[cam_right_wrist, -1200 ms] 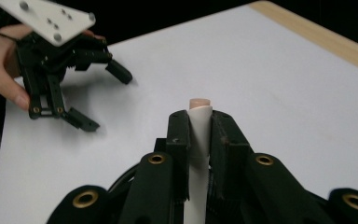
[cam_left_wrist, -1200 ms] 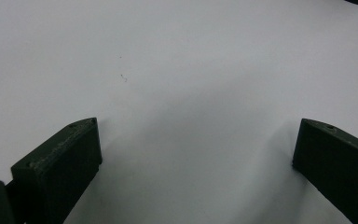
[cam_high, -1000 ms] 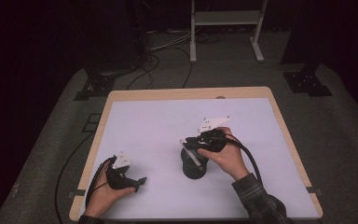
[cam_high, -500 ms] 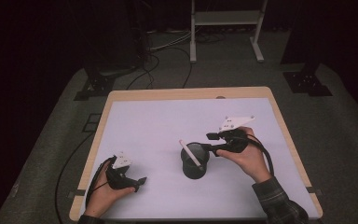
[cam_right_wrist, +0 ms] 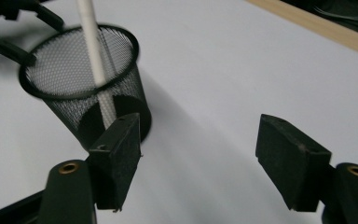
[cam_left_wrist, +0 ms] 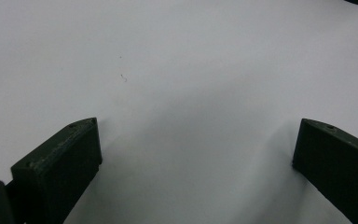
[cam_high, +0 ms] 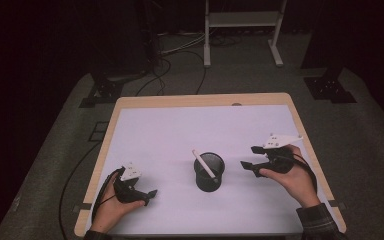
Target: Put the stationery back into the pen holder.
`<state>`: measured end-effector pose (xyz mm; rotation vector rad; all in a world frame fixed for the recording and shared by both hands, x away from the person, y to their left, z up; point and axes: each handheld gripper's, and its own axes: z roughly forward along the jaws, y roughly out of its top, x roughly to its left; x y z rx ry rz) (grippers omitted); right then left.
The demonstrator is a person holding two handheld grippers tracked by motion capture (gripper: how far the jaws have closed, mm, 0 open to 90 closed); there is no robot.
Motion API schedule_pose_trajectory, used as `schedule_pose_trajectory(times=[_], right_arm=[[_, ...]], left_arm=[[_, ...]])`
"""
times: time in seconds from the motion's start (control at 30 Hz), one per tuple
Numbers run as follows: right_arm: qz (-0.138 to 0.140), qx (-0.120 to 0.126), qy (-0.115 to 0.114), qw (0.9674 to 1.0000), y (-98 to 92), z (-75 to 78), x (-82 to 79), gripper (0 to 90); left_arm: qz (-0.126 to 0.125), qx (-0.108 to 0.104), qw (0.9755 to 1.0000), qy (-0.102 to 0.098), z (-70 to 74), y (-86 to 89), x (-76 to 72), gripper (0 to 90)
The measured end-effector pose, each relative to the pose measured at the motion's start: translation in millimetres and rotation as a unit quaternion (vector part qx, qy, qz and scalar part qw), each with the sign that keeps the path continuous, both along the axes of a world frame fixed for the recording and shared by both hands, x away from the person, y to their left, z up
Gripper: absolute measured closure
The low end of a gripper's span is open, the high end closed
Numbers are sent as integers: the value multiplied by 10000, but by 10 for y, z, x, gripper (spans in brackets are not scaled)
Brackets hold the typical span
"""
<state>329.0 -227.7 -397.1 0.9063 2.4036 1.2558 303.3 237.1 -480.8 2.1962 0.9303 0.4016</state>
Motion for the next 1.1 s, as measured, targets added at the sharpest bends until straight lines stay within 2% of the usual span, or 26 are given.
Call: schedule_pose_trajectory(times=[0.33, 0.5, 0.8, 0.93, 1.1], right_arm=[[-273, -205, 225, 9992, -307, -272, -158, 257], [-447, -241, 443, 9977, -453, -425, -213, 242], [-693, -524, 662, 9940, -606, -681, -315, 215], [-746, -699, 672, 9925, -638, -772, -357, 205], [-774, -678, 409, 9938, -640, -824, -409, 197]], left_arm=[[-12, 11, 10000, -8, 1, 2, 2, 4], [-11, 9, 10000, -11, 0, 1, 1, 4], [-11, 7, 10000, -13, 0, 1, 1, 4], [-11, 7, 10000, -13, -1, 1, 1, 4], [-10, 6, 10000, -15, -1, 0, 0, 4]])
